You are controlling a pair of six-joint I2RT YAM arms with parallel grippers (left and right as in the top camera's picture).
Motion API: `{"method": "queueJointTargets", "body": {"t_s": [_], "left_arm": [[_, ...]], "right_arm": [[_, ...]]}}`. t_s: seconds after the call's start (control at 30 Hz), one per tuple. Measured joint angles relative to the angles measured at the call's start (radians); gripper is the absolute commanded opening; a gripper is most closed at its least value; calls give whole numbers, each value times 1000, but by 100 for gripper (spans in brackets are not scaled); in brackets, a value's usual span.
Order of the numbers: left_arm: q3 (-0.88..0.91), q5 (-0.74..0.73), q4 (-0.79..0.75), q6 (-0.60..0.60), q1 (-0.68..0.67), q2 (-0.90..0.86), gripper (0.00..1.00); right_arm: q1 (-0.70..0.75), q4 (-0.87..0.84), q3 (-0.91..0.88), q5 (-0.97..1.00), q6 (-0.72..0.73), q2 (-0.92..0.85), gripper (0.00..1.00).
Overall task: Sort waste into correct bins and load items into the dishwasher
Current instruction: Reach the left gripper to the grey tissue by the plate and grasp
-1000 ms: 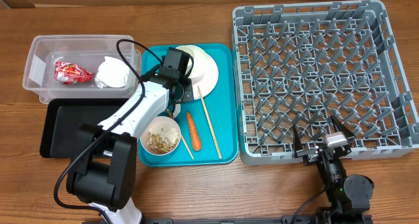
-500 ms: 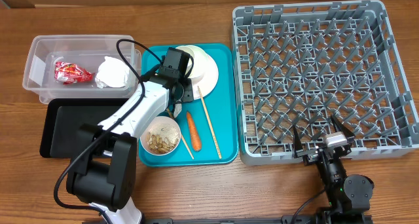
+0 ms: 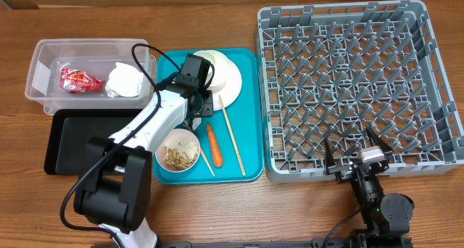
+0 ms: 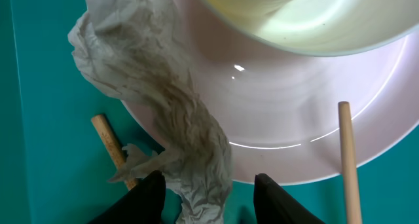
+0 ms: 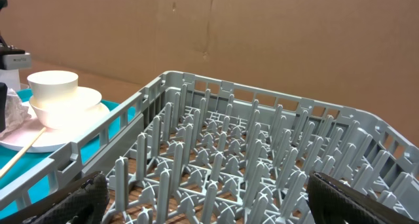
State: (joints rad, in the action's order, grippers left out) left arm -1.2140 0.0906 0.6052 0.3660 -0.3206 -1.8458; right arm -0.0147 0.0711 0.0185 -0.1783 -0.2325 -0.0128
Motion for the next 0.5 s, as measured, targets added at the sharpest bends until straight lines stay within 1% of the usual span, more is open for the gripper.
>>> {"method": "queueJointTargets", "body": {"t_s": [0.07,0.2,0.37,0.4,0.5], "left_arm": [[0,0,0,0,0,-6,48],[0,0,0,-2,0,-12,47],[0,0,0,-3,0,-15,43],[0,0,0,-3,0,-17,38],[0,-1,0,-5,4,-24,29]], "right_arm": [[0,0,0,0,0,0,100],[0,-1,0,0,0,0,100],[0,0,0,0,0,0,100],[0,0,0,0,0,0,100],[0,0,0,0,0,0,100]]}}
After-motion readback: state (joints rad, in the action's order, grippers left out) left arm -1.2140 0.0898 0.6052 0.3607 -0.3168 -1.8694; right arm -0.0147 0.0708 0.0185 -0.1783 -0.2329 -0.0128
